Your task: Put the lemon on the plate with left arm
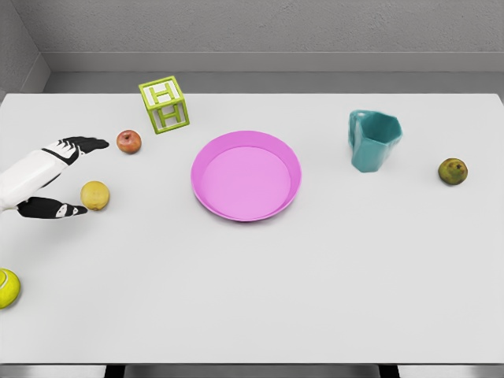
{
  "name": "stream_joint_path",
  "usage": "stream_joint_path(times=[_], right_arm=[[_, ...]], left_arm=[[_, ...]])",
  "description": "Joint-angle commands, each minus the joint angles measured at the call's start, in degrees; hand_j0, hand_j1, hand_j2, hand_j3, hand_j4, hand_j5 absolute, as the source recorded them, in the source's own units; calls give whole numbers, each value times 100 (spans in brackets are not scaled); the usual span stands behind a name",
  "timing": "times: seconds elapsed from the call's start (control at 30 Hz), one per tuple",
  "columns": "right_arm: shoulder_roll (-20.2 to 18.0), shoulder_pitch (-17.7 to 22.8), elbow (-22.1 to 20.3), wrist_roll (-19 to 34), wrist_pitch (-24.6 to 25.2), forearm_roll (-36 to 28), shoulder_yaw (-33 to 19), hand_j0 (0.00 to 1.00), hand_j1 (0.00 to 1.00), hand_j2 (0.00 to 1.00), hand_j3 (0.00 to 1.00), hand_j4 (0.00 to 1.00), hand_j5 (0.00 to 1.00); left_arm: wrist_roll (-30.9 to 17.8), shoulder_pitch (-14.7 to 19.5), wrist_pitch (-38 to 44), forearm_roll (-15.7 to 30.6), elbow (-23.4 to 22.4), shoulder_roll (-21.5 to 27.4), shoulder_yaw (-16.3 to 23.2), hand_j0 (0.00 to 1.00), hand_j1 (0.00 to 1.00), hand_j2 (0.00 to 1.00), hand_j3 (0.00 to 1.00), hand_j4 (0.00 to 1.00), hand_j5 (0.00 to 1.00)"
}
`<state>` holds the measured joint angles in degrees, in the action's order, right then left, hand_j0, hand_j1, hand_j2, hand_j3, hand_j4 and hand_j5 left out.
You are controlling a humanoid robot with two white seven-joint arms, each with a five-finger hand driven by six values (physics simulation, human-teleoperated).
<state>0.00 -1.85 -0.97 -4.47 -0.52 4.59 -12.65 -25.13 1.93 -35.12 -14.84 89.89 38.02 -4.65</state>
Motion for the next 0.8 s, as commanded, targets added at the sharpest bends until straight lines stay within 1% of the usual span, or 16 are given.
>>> stream_joint_path(times=[0.0, 0.13, 0.17, 0.2, 0.23, 0.3, 0.33, 0.37, 0.4, 0.47, 0.5, 0.53, 0.57, 0.6, 0.63, 0.77], right_arm=[[0, 0, 44, 17, 8, -2, -1, 100, 100, 100, 100, 100, 100], [0, 18, 44, 8, 17, -2, 17, 100, 100, 100, 100, 100, 100], [0, 18, 44, 8, 17, -2, 17, 100, 100, 100, 100, 100, 100], [0, 18, 44, 8, 17, -2, 17, 100, 100, 100, 100, 100, 100], [0, 18, 53, 8, 17, -2, 17, 100, 100, 100, 100, 100, 100], [0, 18, 44, 8, 17, -2, 17, 100, 100, 100, 100, 100, 100], [0, 18, 44, 8, 17, -2, 17, 100, 100, 100, 100, 100, 100], [0, 18, 44, 8, 17, -2, 17, 100, 100, 100, 100, 100, 100], [0, 18, 44, 8, 17, -2, 17, 100, 100, 100, 100, 100, 100], [0, 18, 44, 8, 17, -2, 17, 100, 100, 100, 100, 100, 100], [0, 18, 44, 8, 17, -2, 17, 100, 100, 100, 100, 100, 100], [0, 18, 44, 8, 17, -2, 17, 100, 100, 100, 100, 100, 100], [0, 18, 44, 8, 17, -2, 17, 100, 100, 100, 100, 100, 100], [0, 18, 44, 8, 17, -2, 17, 100, 100, 100, 100, 100, 100], [0, 18, 44, 8, 17, -2, 17, 100, 100, 100, 100, 100, 100], [0, 18, 44, 8, 17, -2, 17, 100, 100, 100, 100, 100, 100]], left_arm=[[-1, 0, 12, 34, 3, -5, -18, 100, 100, 100, 100, 100, 100], [-1, 0, 12, 34, -6, -5, -27, 100, 100, 100, 100, 100, 100], [-1, -9, 12, 34, -15, -5, -167, 100, 100, 100, 100, 100, 100], [-1, -131, 12, 34, -24, -5, -369, 100, 100, 100, 100, 100, 100], [-1, -185, 12, 25, -24, -5, -484, 100, 100, 100, 100, 100, 100], [-10, -185, 12, -36, -32, 4, -484, 100, 100, 100, 100, 100, 100], [17, -176, 12, -54, -76, 83, -458, 100, 100, 100, 100, 100, 100], [61, -167, 12, -37, -243, 232, -405, 100, 100, 100, 100, 100, 100], [69, -141, 12, -10, -296, 504, -256, 100, 100, 100, 100, 100, 100], [61, -53, 12, -63, -314, 962, -10, 100, 100, 100, 100, 100, 100], [34, 70, 12, -150, -331, 1059, 131, 100, 100, 100, 100, 100, 100], [34, 325, 12, -554, -323, 1050, 341, 100, 100, 100, 100, 100, 100], [43, 703, 12, -968, -331, 1015, 693, 100, 100, 100, 100, 100, 100], [69, 765, 12, -959, -419, 1024, 887, 100, 100, 100, 100, 100, 100], [69, 870, 12, -924, -446, 1024, 957, 100, 100, 100, 100, 100, 100], [26, 914, 12, -1056, -410, 1068, 1168, 100, 100, 100, 100, 100, 100]])
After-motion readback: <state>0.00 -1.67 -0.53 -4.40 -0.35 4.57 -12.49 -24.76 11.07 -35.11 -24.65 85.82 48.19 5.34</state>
